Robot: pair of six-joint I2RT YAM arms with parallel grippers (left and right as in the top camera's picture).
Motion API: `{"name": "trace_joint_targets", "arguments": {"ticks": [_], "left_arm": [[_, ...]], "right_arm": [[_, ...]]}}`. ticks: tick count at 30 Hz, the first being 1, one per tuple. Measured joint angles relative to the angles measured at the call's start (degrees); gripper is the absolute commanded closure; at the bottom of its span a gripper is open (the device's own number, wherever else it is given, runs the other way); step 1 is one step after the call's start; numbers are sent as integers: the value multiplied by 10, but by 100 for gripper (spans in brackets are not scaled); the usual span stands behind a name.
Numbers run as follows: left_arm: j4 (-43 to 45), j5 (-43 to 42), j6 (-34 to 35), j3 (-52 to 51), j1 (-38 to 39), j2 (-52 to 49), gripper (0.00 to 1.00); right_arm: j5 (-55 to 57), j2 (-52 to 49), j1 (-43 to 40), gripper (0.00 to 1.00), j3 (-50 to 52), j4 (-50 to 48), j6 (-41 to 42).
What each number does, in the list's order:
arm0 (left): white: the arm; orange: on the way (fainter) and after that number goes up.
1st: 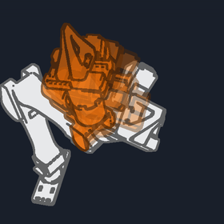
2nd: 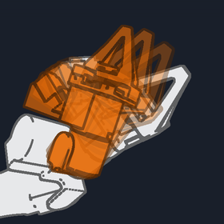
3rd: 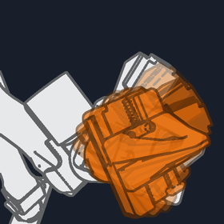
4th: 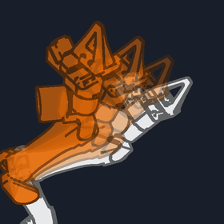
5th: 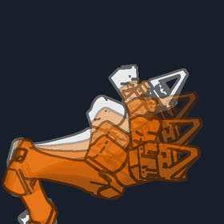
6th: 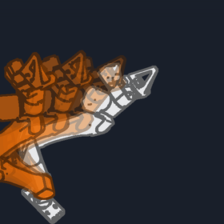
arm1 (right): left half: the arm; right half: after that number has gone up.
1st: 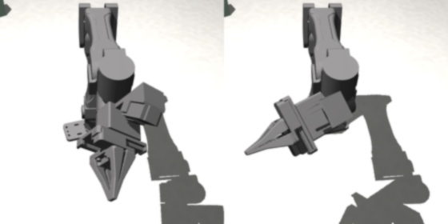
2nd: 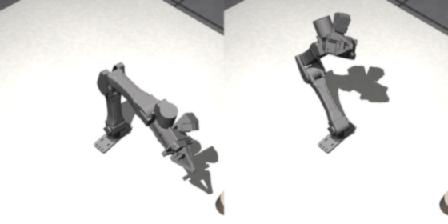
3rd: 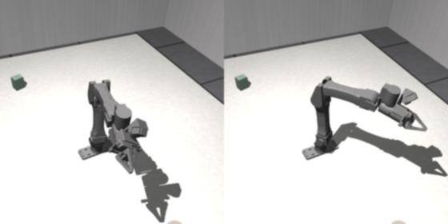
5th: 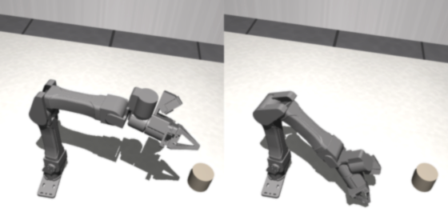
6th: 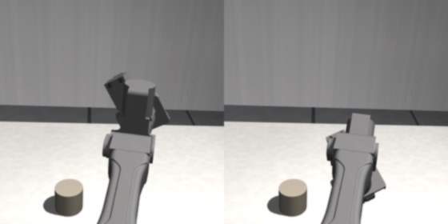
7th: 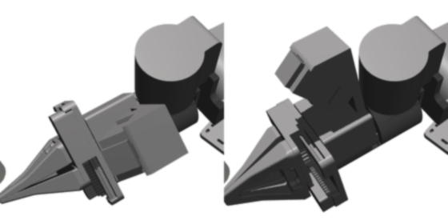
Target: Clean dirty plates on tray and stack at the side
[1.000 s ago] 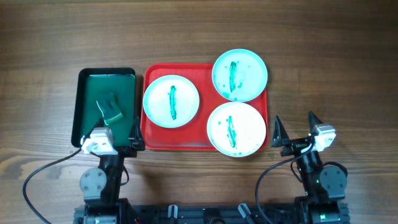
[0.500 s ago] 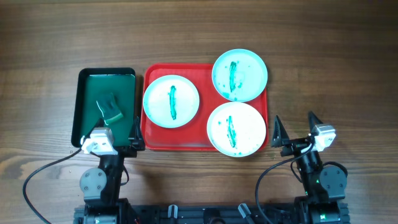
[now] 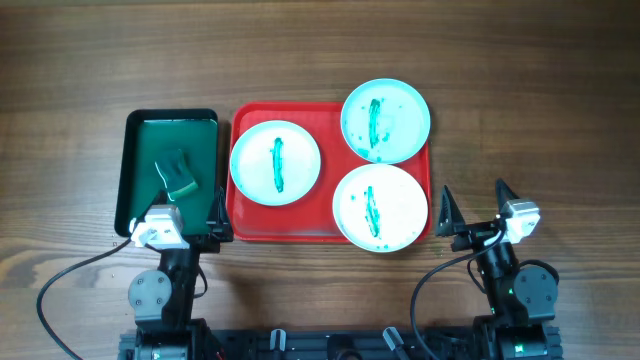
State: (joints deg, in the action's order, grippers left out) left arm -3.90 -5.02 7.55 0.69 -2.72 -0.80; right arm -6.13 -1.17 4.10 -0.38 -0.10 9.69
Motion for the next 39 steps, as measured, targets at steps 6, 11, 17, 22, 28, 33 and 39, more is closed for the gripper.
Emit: {"name": "trace_joint_targets", "arguments": {"ticks": [6,11,17,22,28,33,39], "left_arm": [[0,0,0,0,0,0,0],[0,0,0,0,0,0,0],[0,0,0,0,0,0,0],[0,0,0,0,0,0,0],[2,-9,0,0,0,0,0],[-2,-9,1,1,0,0,0],[-94,-9,18,64,0,-21,0]], "right_arm": [[0,0,0,0,0,0,0],[0,0,0,0,0,0,0],[0,0,0,0,0,0,0],[0,0,0,0,0,0,0],[0,0,0,0,0,-5,0],[-7,0,0,0,0,-29,5],[-35,-9,0,0,-11,-37,16]]}}
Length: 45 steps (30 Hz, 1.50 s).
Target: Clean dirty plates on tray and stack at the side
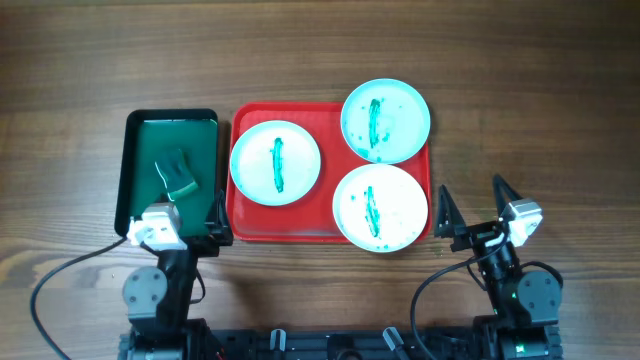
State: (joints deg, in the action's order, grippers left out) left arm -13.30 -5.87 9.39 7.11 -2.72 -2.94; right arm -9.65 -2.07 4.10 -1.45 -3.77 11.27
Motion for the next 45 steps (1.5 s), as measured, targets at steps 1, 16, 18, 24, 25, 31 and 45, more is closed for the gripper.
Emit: {"name": "trace_joint_targets", "arguments": {"ticks": [1,16,18,24,25,31,45], "left_arm": [[-12,0,4,18,0,-11,0],[-283,0,38,395,0,-314,0],[-331,0,38,457,0,-375,0],[-472,0,38,637,0,-566,0],[-473,0,38,653,0,-590,0],[-480,-1,39,681,0,-696,0],[-485,54,119,682,-58,-802,0]], "right_arm": [[-7,-9,0,0,-10,0,1],[-86,-379,0,0,-334,45,-2],[-104,-437,0,0,-393,90,-4],[-149,-631,0,0,-619,333,-22],[-152,-651,0,0,-644,366,-23],[-161,-747,0,0,-703,389,-26],[-108,-953,158,44,-802,407,59]]}}
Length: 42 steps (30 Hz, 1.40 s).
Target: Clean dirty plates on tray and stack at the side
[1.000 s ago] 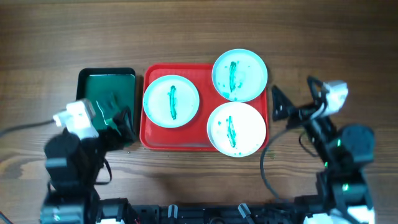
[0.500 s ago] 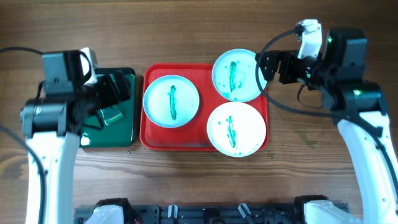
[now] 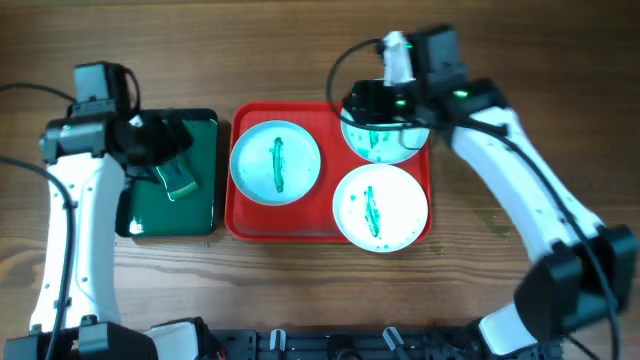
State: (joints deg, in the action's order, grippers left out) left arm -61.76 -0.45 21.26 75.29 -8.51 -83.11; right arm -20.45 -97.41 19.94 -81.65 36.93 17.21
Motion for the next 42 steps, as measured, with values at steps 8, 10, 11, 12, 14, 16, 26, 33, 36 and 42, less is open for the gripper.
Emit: {"name": "trace_joint_targets", "arguments": {"ticks": [8,10,11,12,14,16,26,33,36,42], "left_arm": [[2,24,7,0,-20,-11,0],[3,24,7,0,-20,-28,0],[3,24,7,0,-20,-43,0],[3,25,7,0,-20,-50,0],[3,26,7,0,-20,-61,0],[4,26,8,0,-20,-71,0],[16,26,8,0,-20,-90,0],[22,26,8,0,-20,-90,0],[26,28,8,0,-20,-90,6],[42,29,12,0,-21,-130,20]], "right_arm": [[55,-138,94,57,-24,-5,62],[74,-161,116,60,-24,-14,78],[83,-169,126,62,-24,-15,86],[91,-174,131,64,-24,-17,92],[103,-181,137,66,-24,-19,99],[114,-191,139,69,-24,-20,105],[131,-227,139,79,-24,-57,134],[131,-244,143,95,-24,-59,174],[134,-244,149,95,-24,-58,186],[137,-244,151,95,-24,-60,192]]}}
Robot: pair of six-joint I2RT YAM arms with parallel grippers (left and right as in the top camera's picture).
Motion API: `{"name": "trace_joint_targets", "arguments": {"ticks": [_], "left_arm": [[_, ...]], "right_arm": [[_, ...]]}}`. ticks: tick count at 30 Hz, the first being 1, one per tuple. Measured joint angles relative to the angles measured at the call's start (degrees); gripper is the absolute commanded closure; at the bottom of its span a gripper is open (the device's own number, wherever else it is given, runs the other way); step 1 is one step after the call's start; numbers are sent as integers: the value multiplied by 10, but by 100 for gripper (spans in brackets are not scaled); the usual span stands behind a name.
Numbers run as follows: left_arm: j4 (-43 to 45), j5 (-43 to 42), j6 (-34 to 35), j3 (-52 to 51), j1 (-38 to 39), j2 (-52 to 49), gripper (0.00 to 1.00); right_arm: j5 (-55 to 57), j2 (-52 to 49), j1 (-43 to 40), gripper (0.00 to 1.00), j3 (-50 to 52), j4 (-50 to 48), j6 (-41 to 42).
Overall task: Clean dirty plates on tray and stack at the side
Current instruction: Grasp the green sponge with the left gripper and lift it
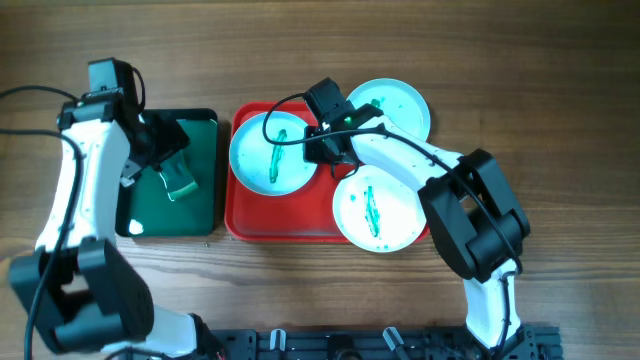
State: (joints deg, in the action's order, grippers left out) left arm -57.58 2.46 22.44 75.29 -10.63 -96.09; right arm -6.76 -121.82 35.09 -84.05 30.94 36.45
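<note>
Three white plates with green smears sit on the red tray (300, 225): one at the left (262, 165), one at the back right (400, 105), one at the front right (385, 212). A green sponge (180, 182) lies in the dark green tray (200, 200). My left gripper (165, 155) hangs open just above the sponge's far end. My right gripper (312, 150) is at the left plate's right rim; the overhead view does not show how its jaws stand.
The right arm (420, 160) stretches across the red tray and covers part of the back-right plate. Bare wooden table (560, 120) lies to the right of the red tray and in front of both trays.
My right gripper has moved from over the back-right plate to the right rim of the left plate. My left gripper has sunk slightly closer to the sponge. The plates and sponge lie where they were.
Both arms were first folded at the front edge, grippers open, and stayed so at the second moment. Then the left arm was out over the green tray and the right over the back-right plate. Now the right is at the left plate, the left above the sponge.
</note>
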Motion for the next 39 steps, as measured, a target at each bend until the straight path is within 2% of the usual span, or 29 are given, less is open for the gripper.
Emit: {"name": "trace_joint_targets", "arguments": {"ticks": [3,6,10,15,21,26,31,33,35,39], "left_arm": [[25,7,-1,0,0,-44,42],[52,7,-23,0,0,-82,54],[75,-13,-63,0,0,-125,61],[64,-21,-74,0,0,-139,72],[38,-24,-80,0,0,-139,75],[76,-23,-80,-21,0,-139,73],[108,-23,-83,-47,-2,-139,62],[112,-23,-84,-52,-2,-139,70],[113,-23,-83,-54,-2,-139,96],[114,-23,-84,-56,-4,-139,96]], "right_arm": [[0,0,0,95,0,-2,0],[0,0,0,95,0,-5,0],[0,0,0,95,0,-6,0],[0,0,0,95,0,-10,0],[0,0,0,95,0,-10,0],[0,0,0,95,0,-10,0],[0,0,0,95,0,-13,0],[0,0,0,95,0,-13,0],[0,0,0,95,0,-14,0],[0,0,0,95,0,-14,0]]}}
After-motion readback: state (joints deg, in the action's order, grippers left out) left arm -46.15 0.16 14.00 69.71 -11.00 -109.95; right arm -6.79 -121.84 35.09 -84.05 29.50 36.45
